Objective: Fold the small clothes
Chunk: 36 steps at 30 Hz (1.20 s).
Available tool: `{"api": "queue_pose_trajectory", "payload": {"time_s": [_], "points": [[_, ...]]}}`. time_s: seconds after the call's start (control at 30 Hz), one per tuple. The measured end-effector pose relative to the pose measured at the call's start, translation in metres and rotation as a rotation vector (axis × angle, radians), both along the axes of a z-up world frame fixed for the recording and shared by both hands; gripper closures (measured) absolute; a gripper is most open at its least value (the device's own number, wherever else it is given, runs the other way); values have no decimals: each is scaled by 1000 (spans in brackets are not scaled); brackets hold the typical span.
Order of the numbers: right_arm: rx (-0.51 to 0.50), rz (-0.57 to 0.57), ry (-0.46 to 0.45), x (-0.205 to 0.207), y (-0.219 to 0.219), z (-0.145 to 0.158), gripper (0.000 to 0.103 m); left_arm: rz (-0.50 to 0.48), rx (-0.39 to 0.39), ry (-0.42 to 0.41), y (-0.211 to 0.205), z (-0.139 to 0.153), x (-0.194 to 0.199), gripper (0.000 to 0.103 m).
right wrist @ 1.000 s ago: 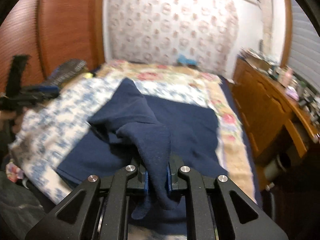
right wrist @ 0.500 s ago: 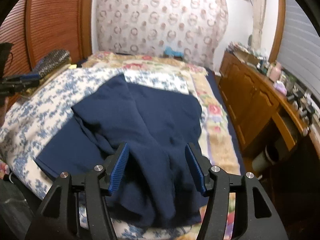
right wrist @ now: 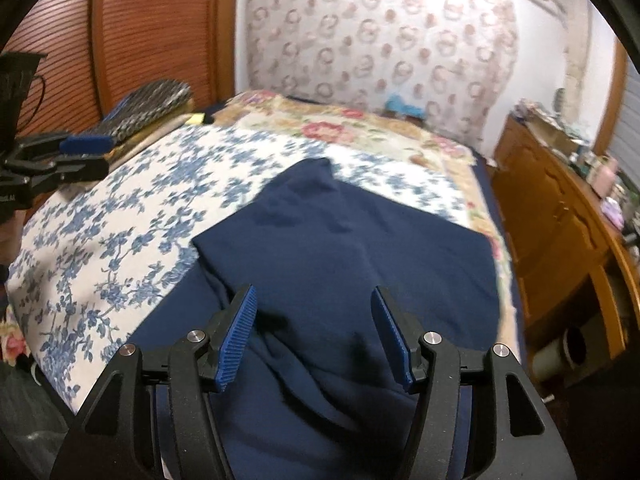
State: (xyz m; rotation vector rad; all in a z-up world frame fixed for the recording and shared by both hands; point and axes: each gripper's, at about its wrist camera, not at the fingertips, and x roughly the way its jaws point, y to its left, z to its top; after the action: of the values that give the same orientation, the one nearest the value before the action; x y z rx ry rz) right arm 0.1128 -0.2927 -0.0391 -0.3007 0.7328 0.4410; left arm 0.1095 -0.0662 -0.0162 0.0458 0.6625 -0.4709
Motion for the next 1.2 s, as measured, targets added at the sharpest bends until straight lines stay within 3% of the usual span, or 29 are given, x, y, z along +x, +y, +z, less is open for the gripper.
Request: {"api": "queue_pose_trajectory", "payload": {"time_s": [0.37, 0.5, 0.57, 0.6, 0.63, 0.73, 0.87, 1.0, 1.13, 1.17, 1.2], "points": [[-51, 148, 117, 23, 54, -34, 42, 15, 0, 47, 7, -12, 25, 48], [-96, 153, 142, 34, 63, -45, 44, 8, 1, 65, 6, -16, 35, 48], [-88, 158, 159, 39, 61, -48, 59, 4, 4, 74, 6, -18, 40, 48], [-76, 168, 158, 39, 60, -46, 85, 3, 6, 83, 5, -19, 43, 48], [-71, 170, 154, 39, 58, -44, 95, 0, 5, 86, 4, -19, 45, 48], [5, 143, 146, 41, 44, -27, 97, -9, 1, 102, 0, -19, 53, 48], [84, 53, 87, 55, 5, 13, 97, -26, 5, 129, -9, -21, 71, 48], [73, -91, 50, 86, -47, 39, 97, -49, 27, 146, -25, -25, 89, 48], [54, -270, 89, 127, -107, 36, 97, -75, 45, 163, -42, -29, 106, 48], [31, -296, 96, 133, -115, 32, 93, -77, 53, 168, -46, -31, 110, 48], [-1, -332, 89, 139, -122, 27, 82, -83, 62, 174, -53, -33, 117, 48]]}}
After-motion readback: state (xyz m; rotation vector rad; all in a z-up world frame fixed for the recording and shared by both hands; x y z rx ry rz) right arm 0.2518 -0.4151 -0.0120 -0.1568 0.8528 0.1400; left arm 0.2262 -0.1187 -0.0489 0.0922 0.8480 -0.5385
